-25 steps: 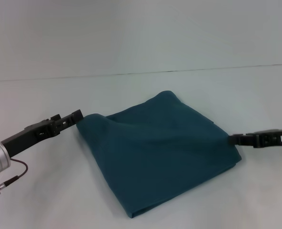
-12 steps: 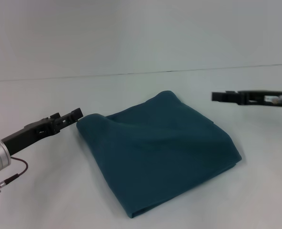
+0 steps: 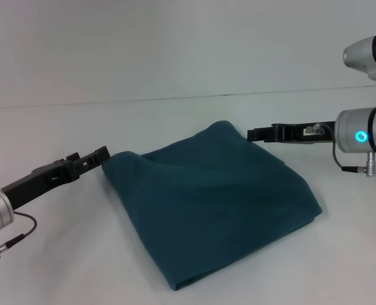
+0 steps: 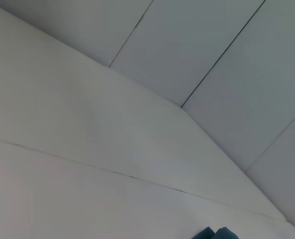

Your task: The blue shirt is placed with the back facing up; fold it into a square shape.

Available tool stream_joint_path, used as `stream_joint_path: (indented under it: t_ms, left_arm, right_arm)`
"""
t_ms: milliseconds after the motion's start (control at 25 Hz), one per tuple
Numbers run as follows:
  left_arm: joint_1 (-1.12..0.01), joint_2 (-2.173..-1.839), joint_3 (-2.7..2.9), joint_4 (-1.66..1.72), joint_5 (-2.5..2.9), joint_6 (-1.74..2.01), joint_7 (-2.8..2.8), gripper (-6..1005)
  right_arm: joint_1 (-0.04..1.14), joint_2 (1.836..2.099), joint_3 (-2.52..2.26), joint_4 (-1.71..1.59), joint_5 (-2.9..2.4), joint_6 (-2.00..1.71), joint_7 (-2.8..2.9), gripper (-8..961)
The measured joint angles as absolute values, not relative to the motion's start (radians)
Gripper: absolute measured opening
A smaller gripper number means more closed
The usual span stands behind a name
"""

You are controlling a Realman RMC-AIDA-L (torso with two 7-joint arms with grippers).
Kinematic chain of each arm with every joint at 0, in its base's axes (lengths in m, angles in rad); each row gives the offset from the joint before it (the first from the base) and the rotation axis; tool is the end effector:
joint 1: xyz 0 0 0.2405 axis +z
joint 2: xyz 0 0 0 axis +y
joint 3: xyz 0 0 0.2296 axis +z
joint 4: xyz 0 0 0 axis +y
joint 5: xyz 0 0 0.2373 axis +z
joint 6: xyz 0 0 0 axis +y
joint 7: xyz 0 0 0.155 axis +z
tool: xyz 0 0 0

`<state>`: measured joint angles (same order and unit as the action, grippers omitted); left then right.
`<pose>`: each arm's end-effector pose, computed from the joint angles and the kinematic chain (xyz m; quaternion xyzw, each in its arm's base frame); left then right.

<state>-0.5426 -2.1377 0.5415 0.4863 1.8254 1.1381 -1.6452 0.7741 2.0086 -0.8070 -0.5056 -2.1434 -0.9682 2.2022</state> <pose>-0.2924 0.3788 -0.0149 -0.7687 -0.4802 -0.3296 0.2644 0.2506 0.4467 -0.0011 -0.7977 0.5267 0.1579 0.2476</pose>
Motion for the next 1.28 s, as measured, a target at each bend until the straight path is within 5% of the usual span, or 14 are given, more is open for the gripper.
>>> stream_joint_path:
  t_ms: [1200,1280]
  left_arm:
    - [-0.544,-2.126,0.538,0.497,1.831,1.126,-1.638,951]
    - [-0.544,-2.126,0.538,0.497,1.831,1.125,-1.637,951]
  right_arm:
    - [0.805,2.085,-0.805,-0.432,-2.096,-0.762,2.206,465]
    - [0.800,2.086,-0.807,-0.430,-2.055,-0.761,2.158,262]
